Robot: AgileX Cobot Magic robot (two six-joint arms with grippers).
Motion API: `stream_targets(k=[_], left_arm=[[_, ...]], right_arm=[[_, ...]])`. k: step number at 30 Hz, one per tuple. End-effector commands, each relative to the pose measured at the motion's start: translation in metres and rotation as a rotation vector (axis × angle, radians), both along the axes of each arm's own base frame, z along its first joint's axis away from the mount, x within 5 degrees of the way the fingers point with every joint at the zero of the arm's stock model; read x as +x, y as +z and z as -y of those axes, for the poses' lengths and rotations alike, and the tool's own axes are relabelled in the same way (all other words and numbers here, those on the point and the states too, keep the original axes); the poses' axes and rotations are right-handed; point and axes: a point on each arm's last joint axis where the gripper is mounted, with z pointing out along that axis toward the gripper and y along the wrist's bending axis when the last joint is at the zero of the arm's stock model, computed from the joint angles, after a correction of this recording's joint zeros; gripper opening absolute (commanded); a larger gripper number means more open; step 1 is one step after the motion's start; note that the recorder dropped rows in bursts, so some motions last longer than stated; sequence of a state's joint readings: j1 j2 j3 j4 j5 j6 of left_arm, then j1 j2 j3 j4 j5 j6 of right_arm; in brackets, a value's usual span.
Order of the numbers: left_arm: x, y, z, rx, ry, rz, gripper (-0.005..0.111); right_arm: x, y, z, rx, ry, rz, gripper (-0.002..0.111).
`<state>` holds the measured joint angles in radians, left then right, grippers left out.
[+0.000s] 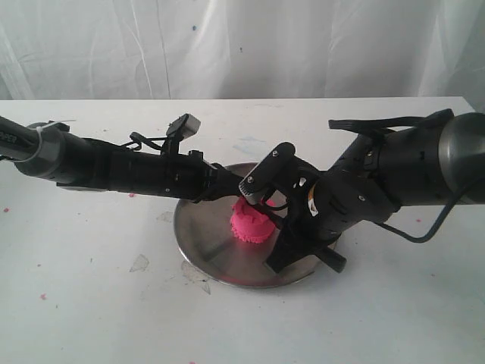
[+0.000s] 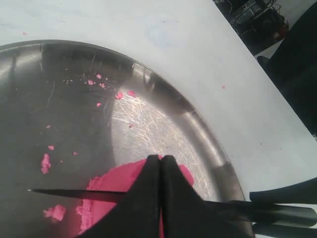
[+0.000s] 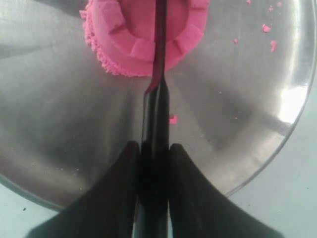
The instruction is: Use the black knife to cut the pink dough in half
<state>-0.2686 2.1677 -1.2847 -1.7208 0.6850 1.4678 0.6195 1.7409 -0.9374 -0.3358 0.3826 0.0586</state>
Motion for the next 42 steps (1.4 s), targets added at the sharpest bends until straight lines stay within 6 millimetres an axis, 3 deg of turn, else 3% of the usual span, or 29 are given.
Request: stream_targets(k=[1,18,30,42], left_arm=[[0.001,-0.001,0.000,-0.006,0.019,-0.005,0.000],[0.001,-0.027,-0.002,0.037,0.046,-0.065,0.000],[0.016,0.024,-0.020,0.012,0.084,0.072,0.000],[0.014,0.016,-0.024,0.042,0.061,0.023,0.000]], right_arm=[[0.001,0.001,0.000,0.010,-0.002,0.005,0.000],[-0.001,0.012,-0.002,0.044,-0.007,0.025,0.000],[-0.001,0.012,-0.002,0.043,-0.006,0.026,0.000],[-0.001,0.013,-0.002,0.043,-0.005,0.027,0.000]])
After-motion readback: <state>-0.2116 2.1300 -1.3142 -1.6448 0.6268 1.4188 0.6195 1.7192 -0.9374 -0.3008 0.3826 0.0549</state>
